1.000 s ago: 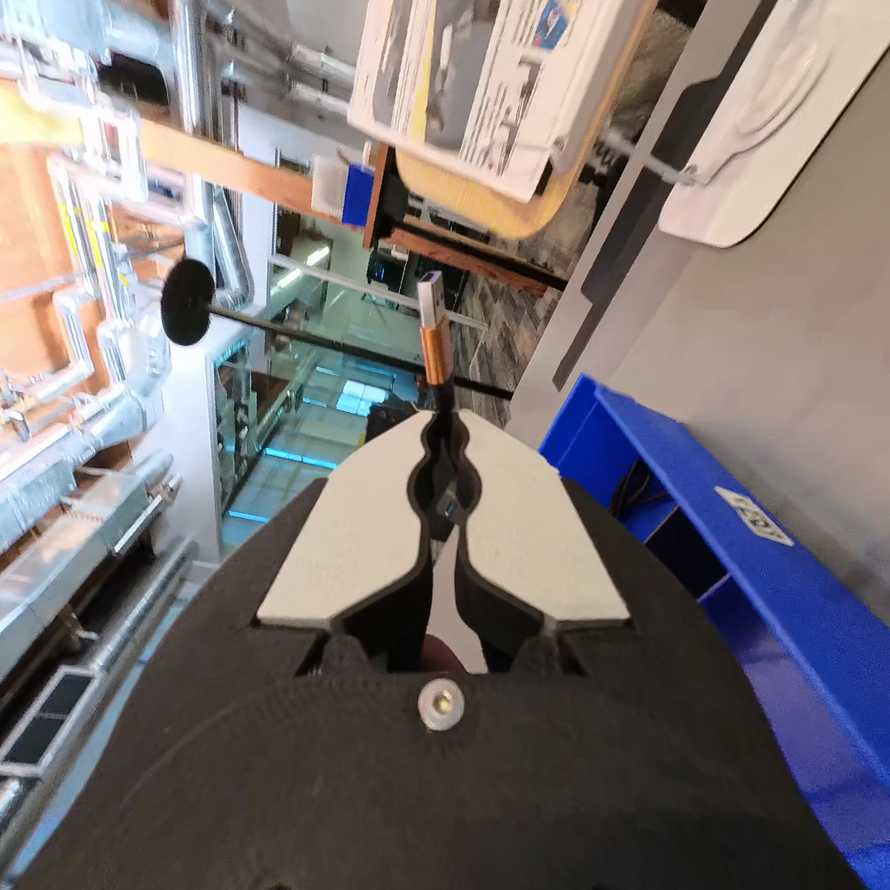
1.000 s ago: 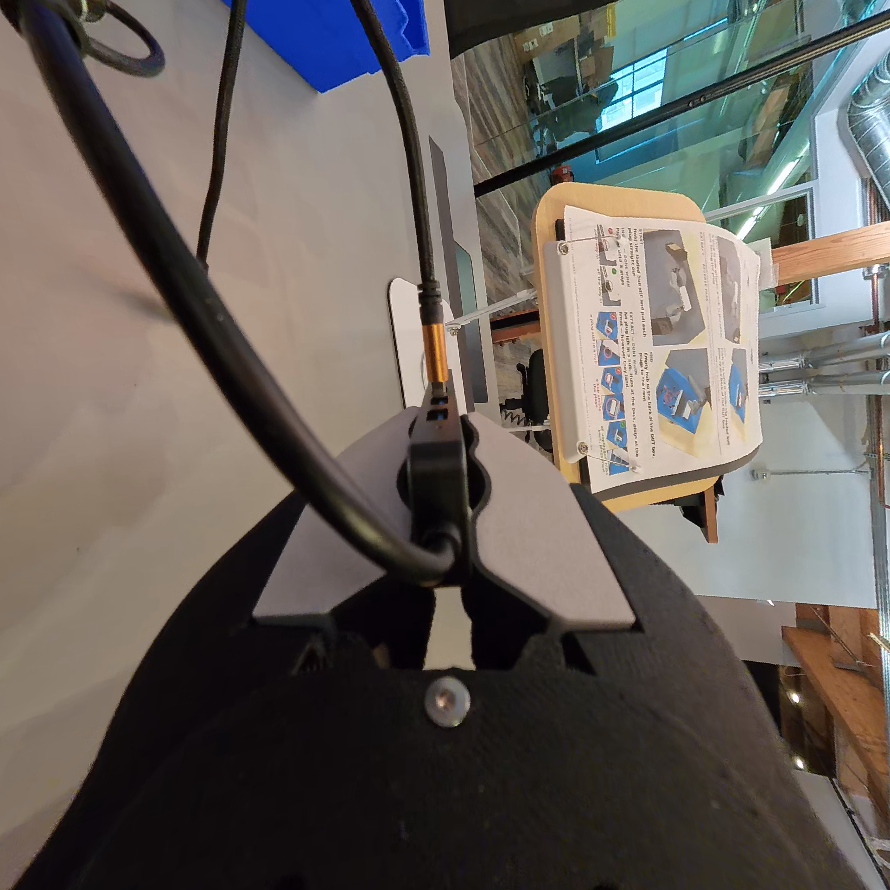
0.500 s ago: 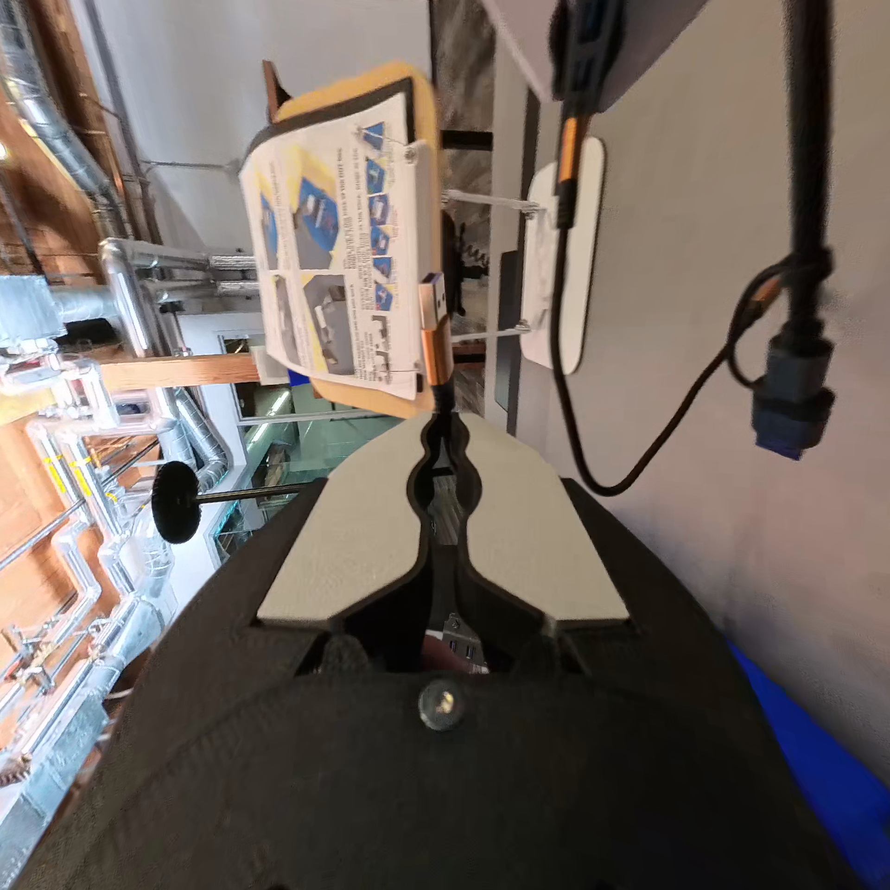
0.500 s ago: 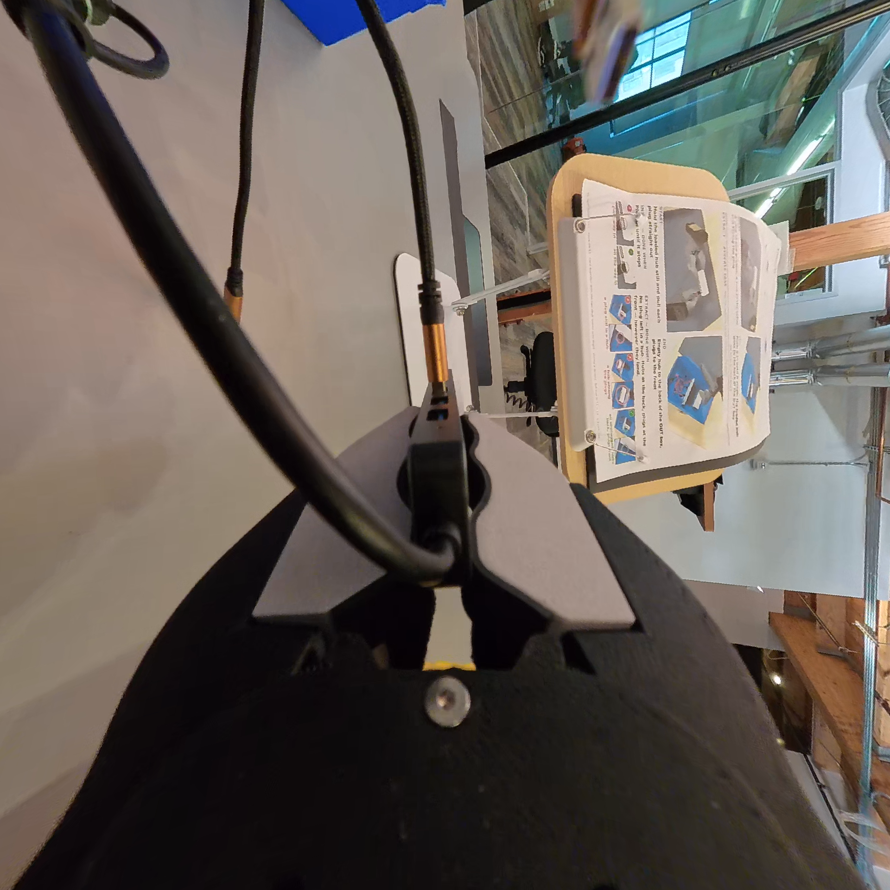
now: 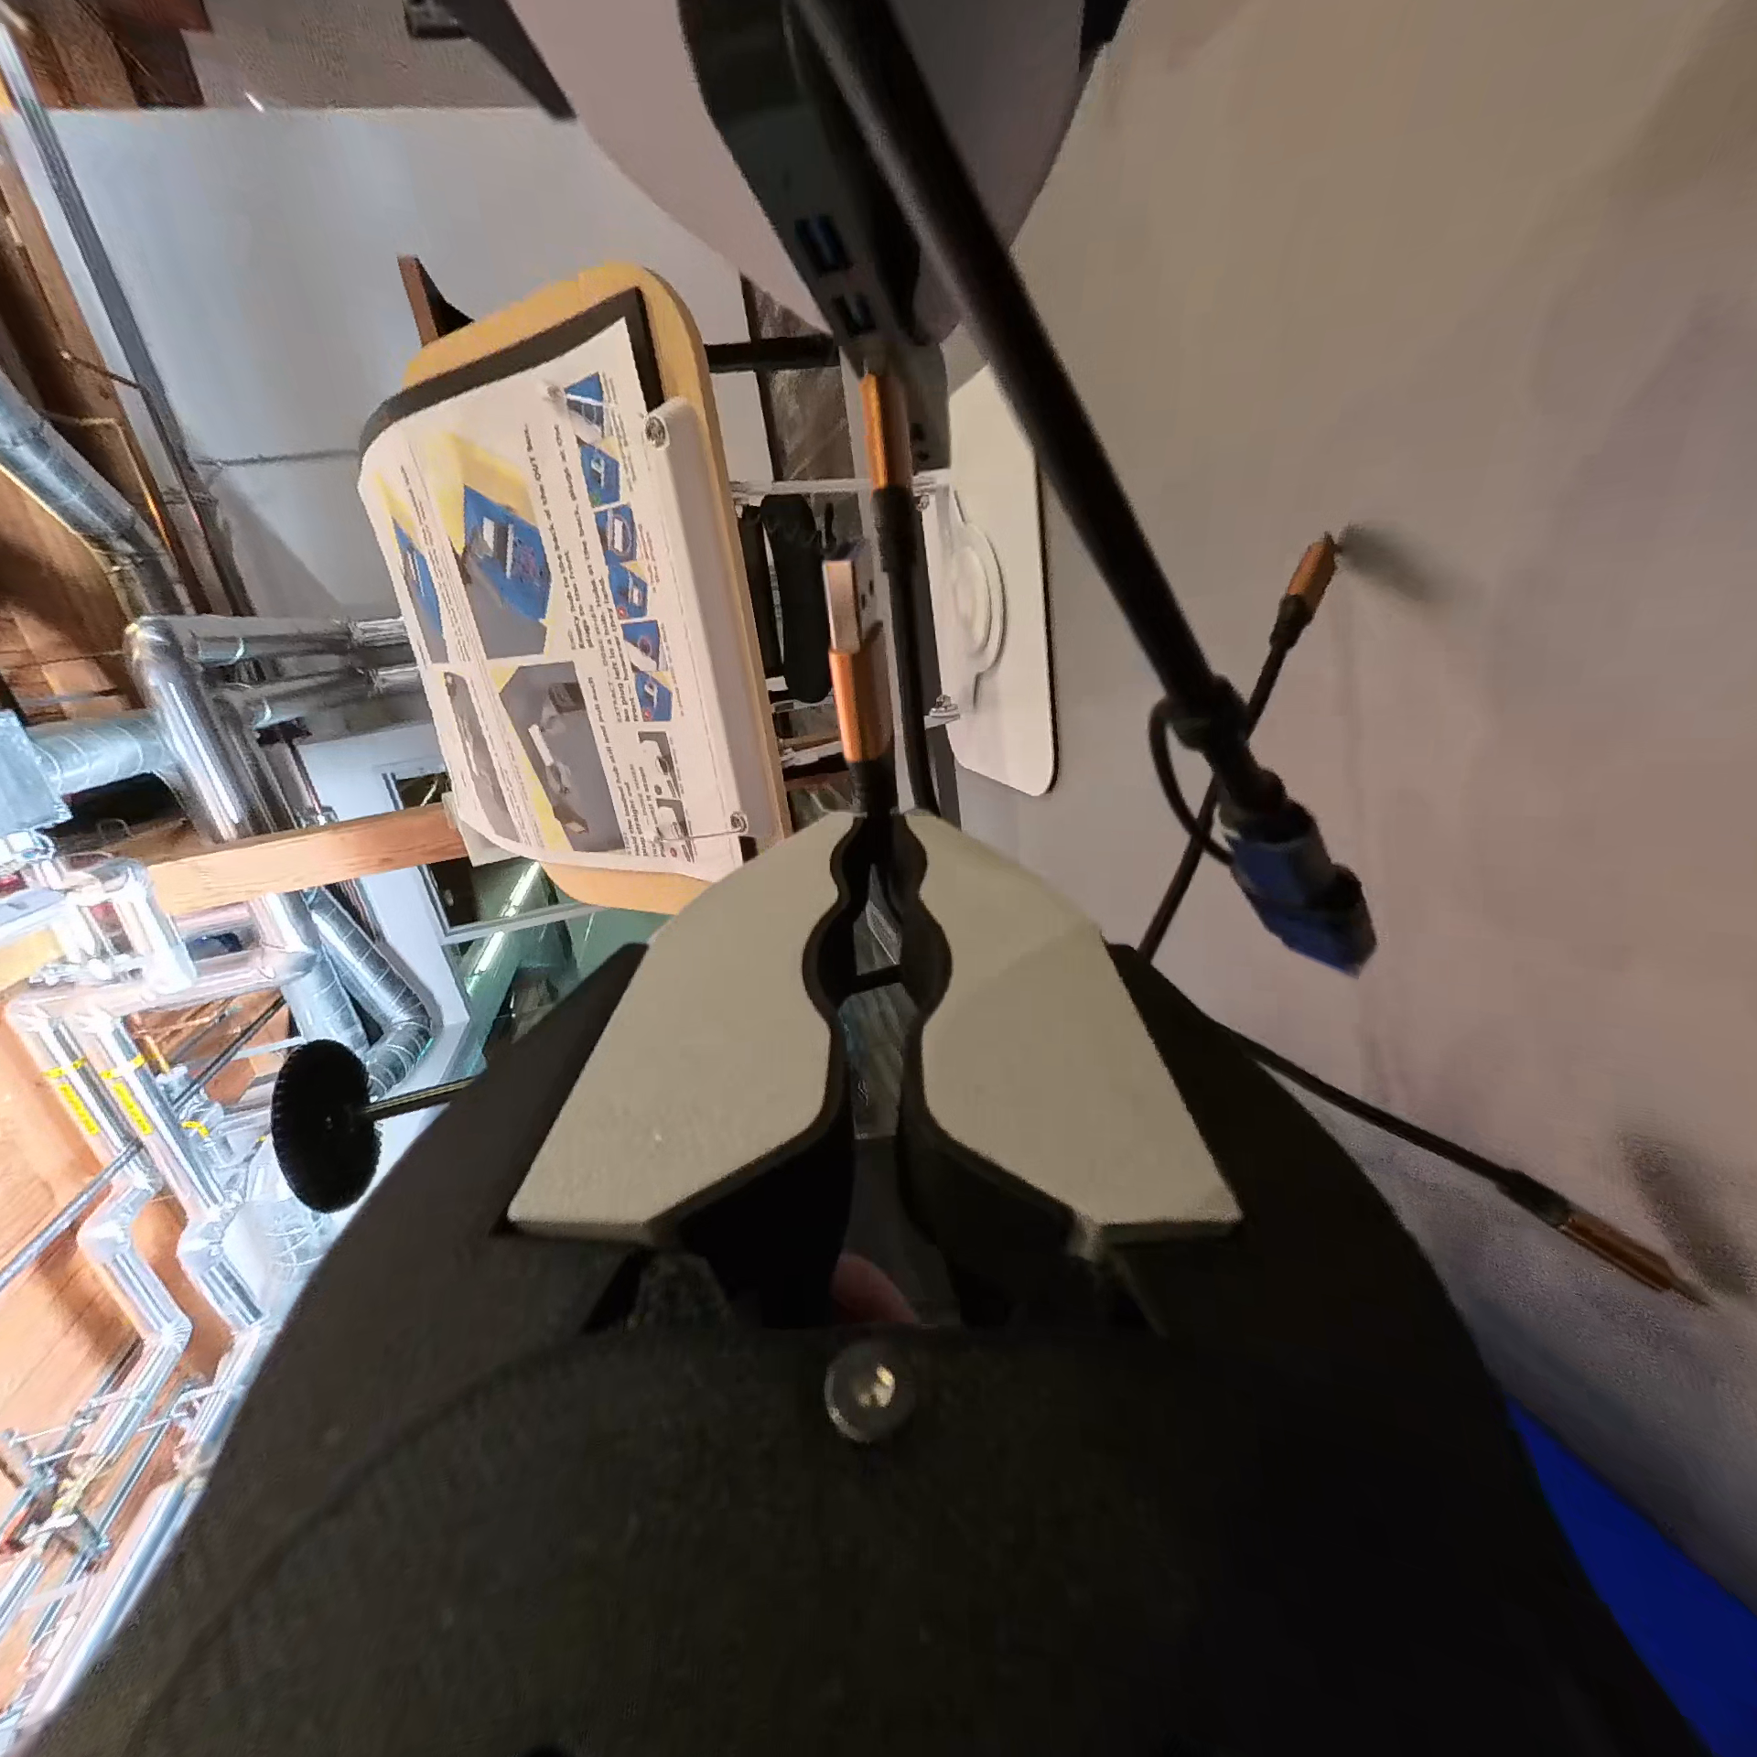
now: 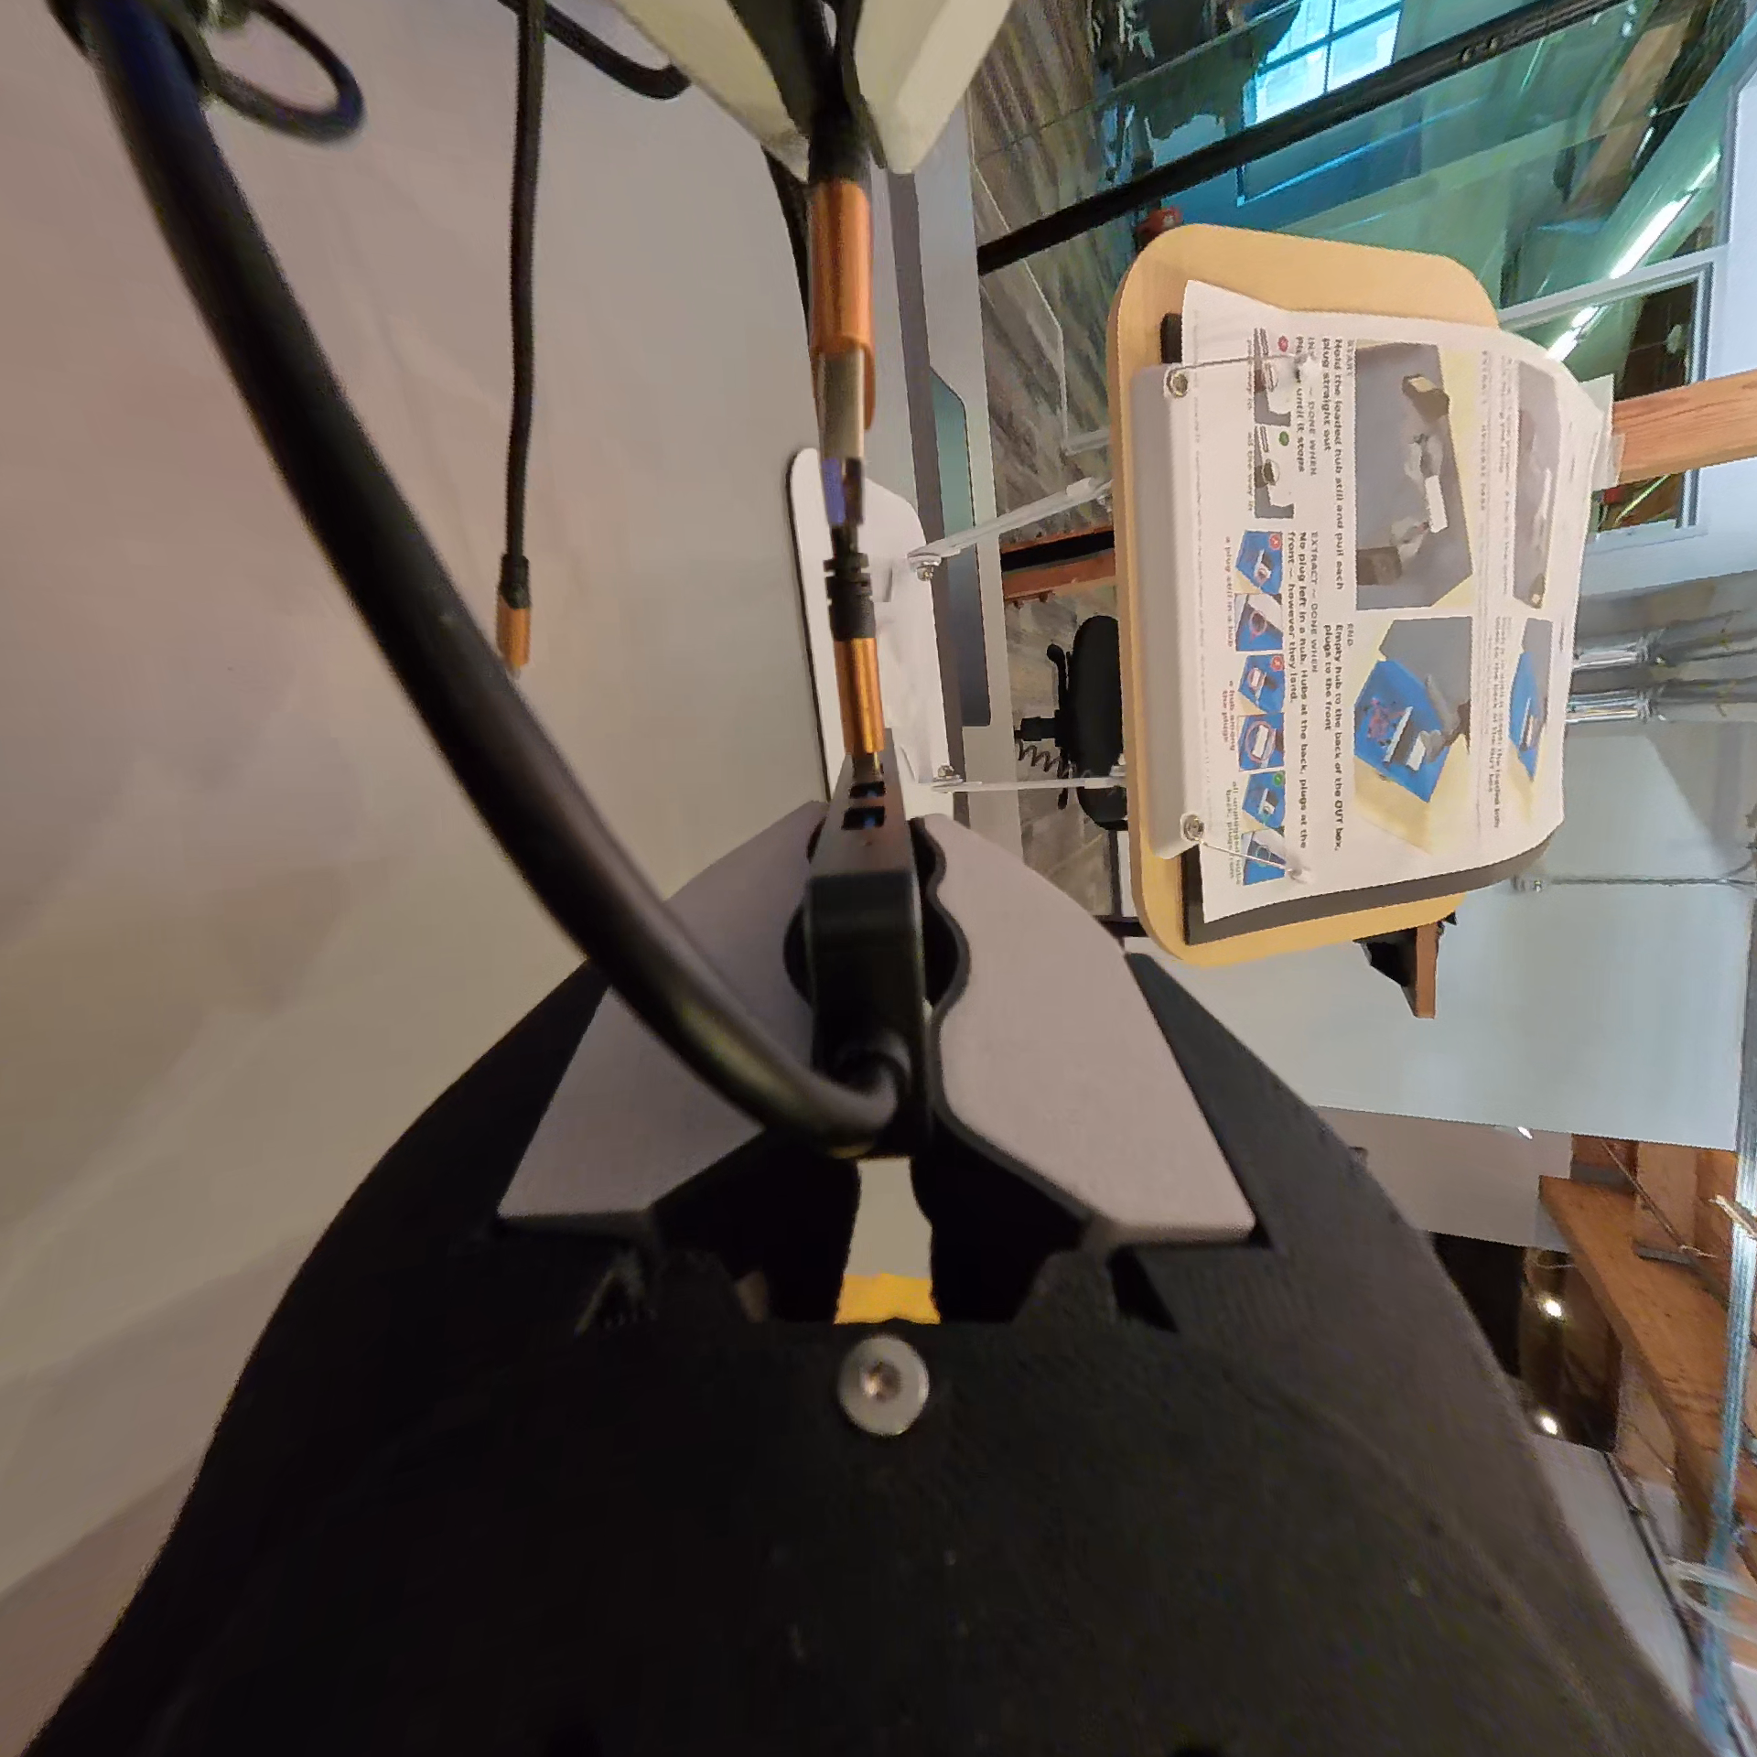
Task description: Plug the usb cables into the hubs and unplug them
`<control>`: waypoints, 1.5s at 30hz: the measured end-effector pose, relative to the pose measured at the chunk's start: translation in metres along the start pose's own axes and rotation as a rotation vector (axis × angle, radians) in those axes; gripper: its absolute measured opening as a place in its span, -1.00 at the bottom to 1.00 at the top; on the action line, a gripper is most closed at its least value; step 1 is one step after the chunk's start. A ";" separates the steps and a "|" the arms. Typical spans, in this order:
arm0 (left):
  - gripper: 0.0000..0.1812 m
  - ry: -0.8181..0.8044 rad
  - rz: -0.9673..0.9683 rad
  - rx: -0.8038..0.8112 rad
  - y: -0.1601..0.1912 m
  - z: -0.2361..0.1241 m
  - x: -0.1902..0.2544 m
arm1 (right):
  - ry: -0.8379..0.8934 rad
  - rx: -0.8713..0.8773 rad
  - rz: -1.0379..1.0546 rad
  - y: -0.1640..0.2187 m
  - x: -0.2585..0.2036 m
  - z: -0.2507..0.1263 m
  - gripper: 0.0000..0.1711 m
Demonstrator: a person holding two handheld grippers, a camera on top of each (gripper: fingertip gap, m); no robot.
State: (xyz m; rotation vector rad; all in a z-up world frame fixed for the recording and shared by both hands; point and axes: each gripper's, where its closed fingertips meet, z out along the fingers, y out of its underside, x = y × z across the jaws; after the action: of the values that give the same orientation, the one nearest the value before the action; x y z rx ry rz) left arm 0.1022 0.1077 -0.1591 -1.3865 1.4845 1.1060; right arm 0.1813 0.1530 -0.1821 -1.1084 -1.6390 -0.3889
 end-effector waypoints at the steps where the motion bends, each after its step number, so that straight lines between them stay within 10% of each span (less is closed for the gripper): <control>1: -0.96 -0.001 0.002 0.007 0.000 -0.001 0.000 | -0.007 0.007 0.010 0.000 -0.001 0.000 -0.86; 11: -0.96 -0.025 -0.107 -0.070 0.066 0.004 -0.038 | 0.021 0.065 0.052 -0.007 0.009 -0.008 -0.86; 45: -0.96 0.052 0.068 -0.098 0.011 0.042 0.006 | -0.011 0.105 -0.024 -0.028 -0.005 -0.010 -0.86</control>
State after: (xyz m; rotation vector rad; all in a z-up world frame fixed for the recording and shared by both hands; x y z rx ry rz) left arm 0.0909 0.1464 -0.1769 -1.4504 1.5424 1.2075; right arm 0.1642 0.1286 -0.1745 -1.0148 -1.6646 -0.3086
